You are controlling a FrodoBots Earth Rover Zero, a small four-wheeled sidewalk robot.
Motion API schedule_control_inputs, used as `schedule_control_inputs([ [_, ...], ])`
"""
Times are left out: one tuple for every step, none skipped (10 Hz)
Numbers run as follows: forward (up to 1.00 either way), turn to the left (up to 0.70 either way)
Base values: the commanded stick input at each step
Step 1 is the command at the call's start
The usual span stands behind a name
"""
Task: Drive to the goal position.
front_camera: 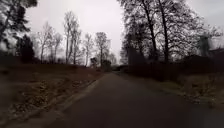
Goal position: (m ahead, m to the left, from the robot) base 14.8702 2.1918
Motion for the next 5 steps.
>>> schedule_control_inputs([
  [0.7, 0.0],
  [0.7, 0.0],
  [0.7, 0.0],
  [0.7, 0.0],
  [0.7, 0.0],
])
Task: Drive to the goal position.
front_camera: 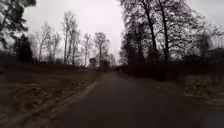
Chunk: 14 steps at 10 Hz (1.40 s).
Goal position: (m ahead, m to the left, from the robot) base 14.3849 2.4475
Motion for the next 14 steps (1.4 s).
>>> schedule_control_inputs([
  [0.7, 0.0],
  [0.7, 0.0],
  [0.7, 0.0],
  [0.7, 0.0],
  [0.7, 0.0],
  [0.7, 0.0],
  [0.7, 0.0],
  [0.7, 0.0],
  [0.7, 0.0],
  [0.7, 0.0],
  [0.7, 0.0],
  [0.7, 0.0],
  [0.7, 0.0],
  [0.7, 0.0],
])
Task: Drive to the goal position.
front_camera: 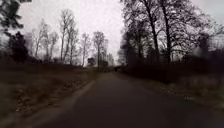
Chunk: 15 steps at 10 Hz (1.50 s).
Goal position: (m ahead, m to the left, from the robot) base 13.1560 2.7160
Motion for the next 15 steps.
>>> schedule_control_inputs([
  [0.7, 0.0],
  [0.7, 0.0],
  [0.7, 0.0],
  [0.7, 0.0],
  [0.7, 0.0],
  [0.7, 0.0],
  [0.7, 0.0],
  [0.7, 0.0],
  [0.7, 0.0],
  [0.7, 0.0],
  [0.7, 0.0],
  [0.7, 0.0],
  [0.7, 0.0],
  [0.7, 0.0],
  [0.7, 0.0],
])
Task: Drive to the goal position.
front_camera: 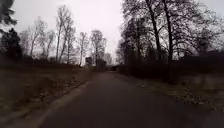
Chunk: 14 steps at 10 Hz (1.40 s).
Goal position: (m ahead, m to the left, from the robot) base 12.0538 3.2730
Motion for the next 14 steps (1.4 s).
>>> schedule_control_inputs([
  [0.7, 0.0],
  [0.7, 0.0],
  [0.7, 0.0],
  [0.7, 0.0],
  [0.7, 0.0],
  [0.7, 0.0],
  [0.7, 0.0],
  [0.7, 0.0],
  [0.7, 0.0],
  [0.7, 0.0],
  [0.7, 0.0],
  [0.7, 0.0],
  [0.7, 0.0],
  [0.7, 0.0],
])
